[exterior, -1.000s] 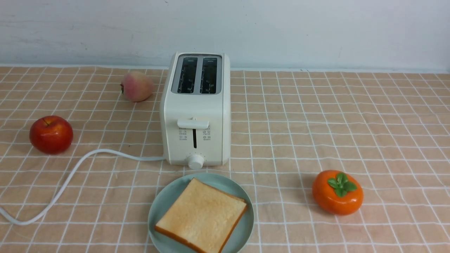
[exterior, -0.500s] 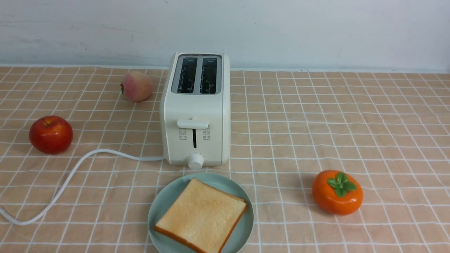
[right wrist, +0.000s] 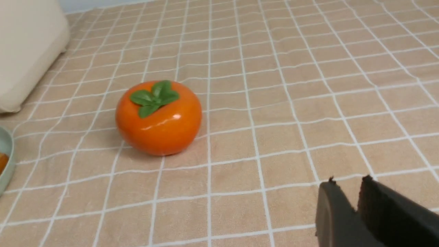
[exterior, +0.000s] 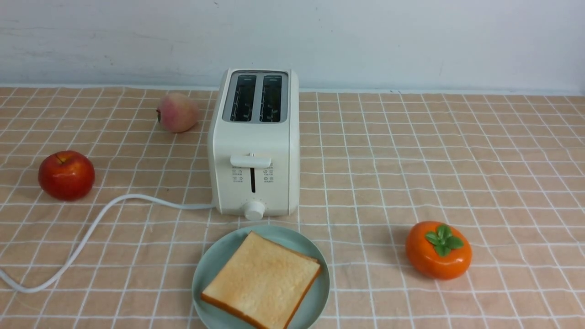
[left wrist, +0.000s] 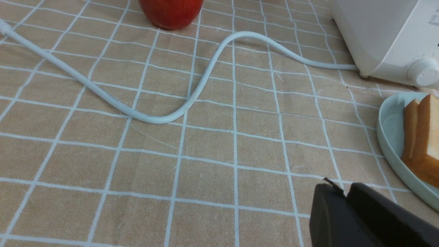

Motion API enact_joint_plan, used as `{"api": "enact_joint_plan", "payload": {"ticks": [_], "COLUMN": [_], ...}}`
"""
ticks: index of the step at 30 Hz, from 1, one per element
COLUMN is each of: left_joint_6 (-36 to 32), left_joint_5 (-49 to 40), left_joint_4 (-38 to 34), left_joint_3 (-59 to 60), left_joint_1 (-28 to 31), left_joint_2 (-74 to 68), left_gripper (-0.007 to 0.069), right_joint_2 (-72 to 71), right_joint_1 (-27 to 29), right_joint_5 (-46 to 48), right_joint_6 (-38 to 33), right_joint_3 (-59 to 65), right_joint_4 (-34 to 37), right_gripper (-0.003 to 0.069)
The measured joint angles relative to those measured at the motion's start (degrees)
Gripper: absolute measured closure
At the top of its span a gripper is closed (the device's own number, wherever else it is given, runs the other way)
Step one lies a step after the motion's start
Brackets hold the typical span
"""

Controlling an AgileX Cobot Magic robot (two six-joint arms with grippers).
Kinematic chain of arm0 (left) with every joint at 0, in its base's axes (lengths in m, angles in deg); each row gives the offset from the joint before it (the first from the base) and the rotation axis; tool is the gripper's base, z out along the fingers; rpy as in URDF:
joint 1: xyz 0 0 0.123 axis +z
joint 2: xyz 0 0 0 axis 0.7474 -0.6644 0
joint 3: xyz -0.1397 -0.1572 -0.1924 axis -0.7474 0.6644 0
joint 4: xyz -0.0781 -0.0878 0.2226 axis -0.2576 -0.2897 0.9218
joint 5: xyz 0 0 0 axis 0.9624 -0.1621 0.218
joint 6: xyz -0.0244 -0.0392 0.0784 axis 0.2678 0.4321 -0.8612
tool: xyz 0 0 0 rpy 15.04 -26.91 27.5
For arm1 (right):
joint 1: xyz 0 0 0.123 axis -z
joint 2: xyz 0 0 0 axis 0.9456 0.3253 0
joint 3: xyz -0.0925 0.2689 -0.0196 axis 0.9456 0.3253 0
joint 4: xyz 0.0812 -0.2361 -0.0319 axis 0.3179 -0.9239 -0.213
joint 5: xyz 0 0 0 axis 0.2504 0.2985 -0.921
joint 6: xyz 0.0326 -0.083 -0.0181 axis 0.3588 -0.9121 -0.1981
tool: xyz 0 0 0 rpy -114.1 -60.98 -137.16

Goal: Take toasted bread from bread machine on light coffee tablecloth place on plate.

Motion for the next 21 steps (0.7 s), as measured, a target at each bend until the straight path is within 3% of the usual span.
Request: {"api": "enact_joint_plan", "payload": {"ticks": [21], "left_joint_6": [-0.12], "left_joint_5": [0.0], "left_joint_4": [0.0], "left_joint_3": [0.0], "left_joint_1": [0.0], "left_joint_2": [0.0], "left_gripper": [0.0543], "right_joint_2": [0.0], "right_joint_1": [0.14], "right_joint_5": [0.45], "right_joint_6": [0.21], "right_joint_3": [-0.07], "right_joint_4": [-2.35], "right_gripper": [0.0518]}}
